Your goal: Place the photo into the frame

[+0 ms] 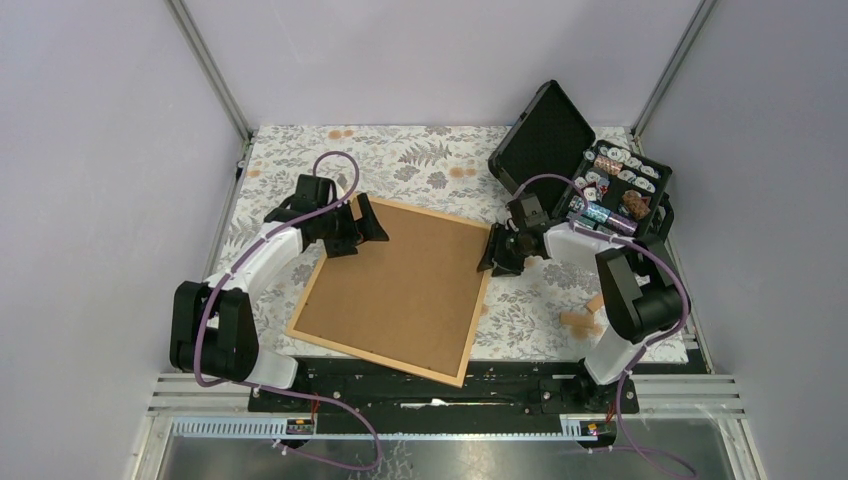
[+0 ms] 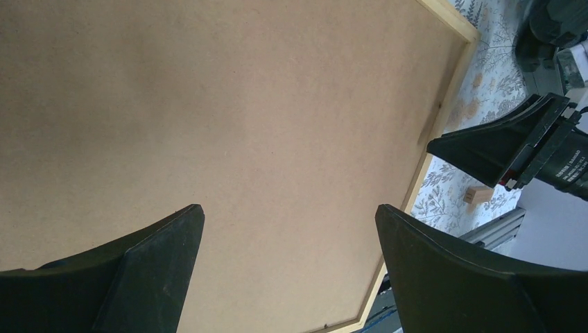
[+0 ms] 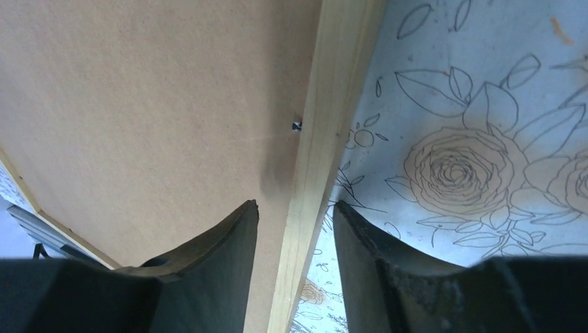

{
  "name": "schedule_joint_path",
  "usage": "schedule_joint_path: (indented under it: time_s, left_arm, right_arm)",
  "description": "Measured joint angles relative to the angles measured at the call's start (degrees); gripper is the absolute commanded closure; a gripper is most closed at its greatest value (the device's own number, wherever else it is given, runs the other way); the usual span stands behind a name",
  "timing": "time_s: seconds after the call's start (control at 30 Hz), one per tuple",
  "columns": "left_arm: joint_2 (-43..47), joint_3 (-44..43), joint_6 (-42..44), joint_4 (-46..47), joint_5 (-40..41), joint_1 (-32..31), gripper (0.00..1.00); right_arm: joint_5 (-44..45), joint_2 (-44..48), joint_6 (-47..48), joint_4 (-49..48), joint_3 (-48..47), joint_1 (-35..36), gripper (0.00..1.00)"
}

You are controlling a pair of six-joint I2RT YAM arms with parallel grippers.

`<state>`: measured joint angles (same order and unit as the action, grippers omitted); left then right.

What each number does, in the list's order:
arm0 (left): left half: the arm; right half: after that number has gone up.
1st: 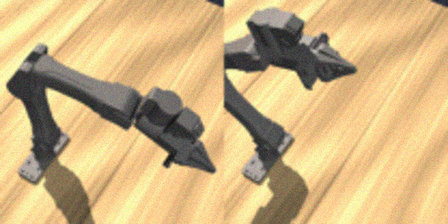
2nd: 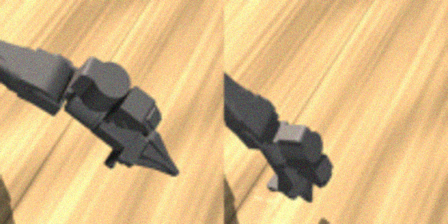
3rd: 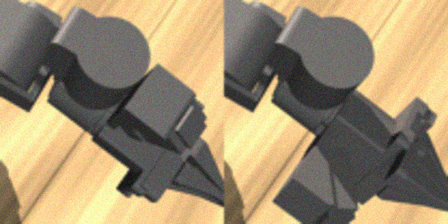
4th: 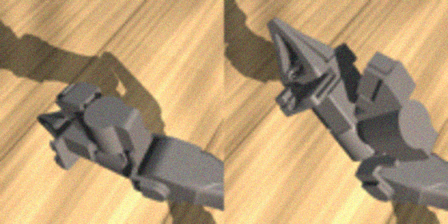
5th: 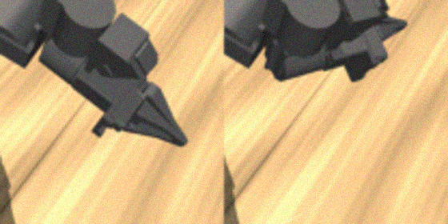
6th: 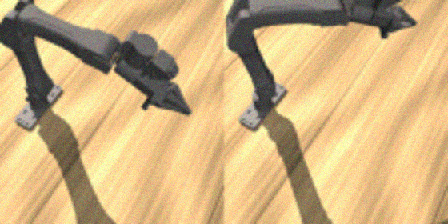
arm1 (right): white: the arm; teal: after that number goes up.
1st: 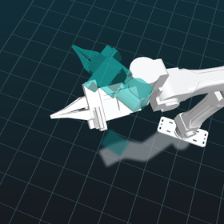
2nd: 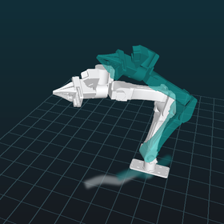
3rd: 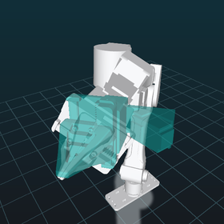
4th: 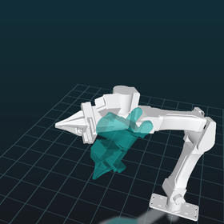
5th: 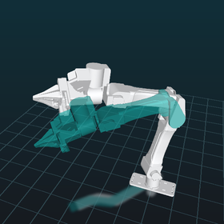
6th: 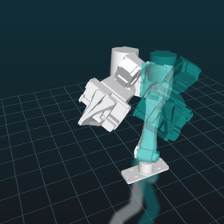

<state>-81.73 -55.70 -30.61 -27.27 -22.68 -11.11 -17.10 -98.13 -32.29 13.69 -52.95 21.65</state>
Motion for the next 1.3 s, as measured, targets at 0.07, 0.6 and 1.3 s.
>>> schedule_joint_path:
  time_s: [0.07, 0.6, 1.3]
  left_arm:
    - [0.0, 0.0, -0.1, 0.0, 0.1, -0.5, 0.01]
    - [0.0, -0.3, 1.5, -0.3, 2.8, 0.4, 0.01]
    - [-1.9, 0.0, 2.4, 2.7, -0.6, 1.7, 0.01]
  right_arm:
    - [0.5, 1.1, -0.7, -1.9, 1.9, 0.2, 0.56]
    - [-5.6, -0.9, 6.4, -3.1, 1.9, -4.3, 1.00]
    - [2.6, 1.1, 12.8, 4.5, -0.9, -6.1, 0.62]
